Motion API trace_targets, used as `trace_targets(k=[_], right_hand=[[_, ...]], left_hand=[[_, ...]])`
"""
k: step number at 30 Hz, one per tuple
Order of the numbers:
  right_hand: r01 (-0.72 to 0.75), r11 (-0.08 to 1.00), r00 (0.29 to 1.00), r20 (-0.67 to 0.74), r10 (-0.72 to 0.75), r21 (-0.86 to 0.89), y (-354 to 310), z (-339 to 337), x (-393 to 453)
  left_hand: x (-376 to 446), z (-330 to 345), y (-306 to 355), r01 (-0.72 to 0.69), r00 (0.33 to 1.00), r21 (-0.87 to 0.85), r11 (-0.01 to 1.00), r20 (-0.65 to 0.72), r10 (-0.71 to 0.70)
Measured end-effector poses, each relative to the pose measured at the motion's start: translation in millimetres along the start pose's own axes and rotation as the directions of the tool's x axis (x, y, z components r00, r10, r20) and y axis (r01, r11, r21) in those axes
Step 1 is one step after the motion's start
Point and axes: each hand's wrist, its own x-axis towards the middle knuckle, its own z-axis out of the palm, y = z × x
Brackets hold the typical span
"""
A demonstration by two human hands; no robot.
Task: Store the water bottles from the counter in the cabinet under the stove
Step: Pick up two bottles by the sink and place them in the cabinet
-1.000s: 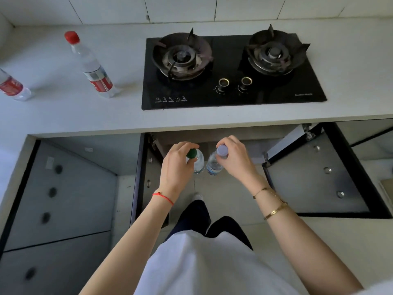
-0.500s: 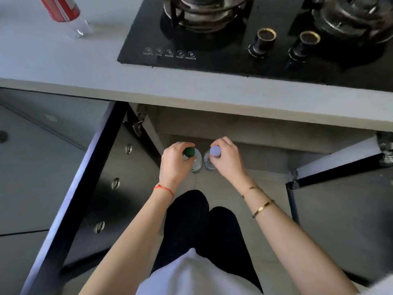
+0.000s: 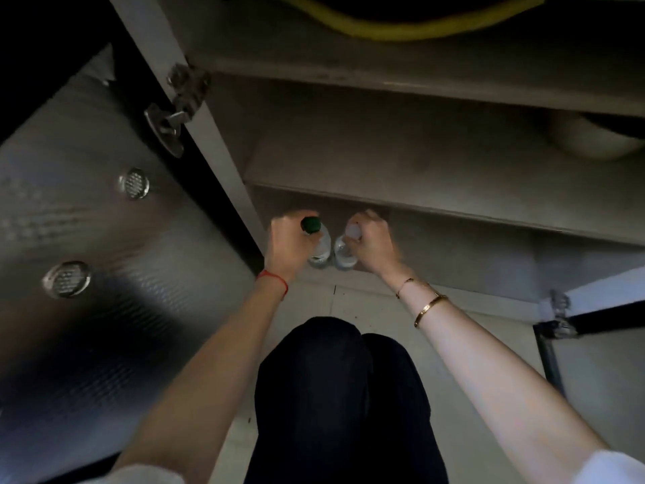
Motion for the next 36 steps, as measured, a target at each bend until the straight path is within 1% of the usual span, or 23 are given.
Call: trace_targets(k=[5,9,16,21,25,27,33,36], right_hand=[[0.014,0.998,1.0,0.007,-0.013,-0.059,16.4,23.1,20.8],[0.052,0.994,0.999,0.008,-0.051,-0.094,23.9,43.8,34.7],[0.031,0.999,0.999,0.019,-0.031,-0.032,25.5,58.3,59.1],[-0.02,0.999,1.0,0.025,0.019,0.036,24.2,66.9,68.0],[-0.017,0.999,0.999,0.032,0.016,0.043,21.7,71.4,69.5],[-0.038,0.998,0.999,0.027,0.037,0.053,21.8,71.1,70.5],[-0.065,0.996,0.998,0.018,0.064,0.066,26.9,69.7,68.7],[-0.067,0.994,0.998,0.025,0.065,0.088,29.7,67.5,64.4]], left_hand=[[21.8,23.9,-21.7,0.001,1.0,-0.02,1.0,-0.024,-0.001],[31.6,42.3,-40.0,0.024,0.999,-0.001,1.0,-0.022,-0.024],[44.4,55.7,-59.4,0.095,0.993,-0.001,0.995,-0.069,-0.095],[55.3,59.3,-66.6,0.106,0.993,0.006,0.994,-0.043,-0.106],[58.3,64.2,-71.1,0.089,0.996,0.046,0.995,-0.01,-0.089],[57.1,68.4,-72.0,0.088,0.996,0.062,0.994,0.008,-0.089],[56.7,75.1,-69.6,0.078,0.996,0.017,0.997,0.033,-0.079],[55.7,75.5,-66.5,0.061,0.996,0.026,0.998,0.066,-0.062]])
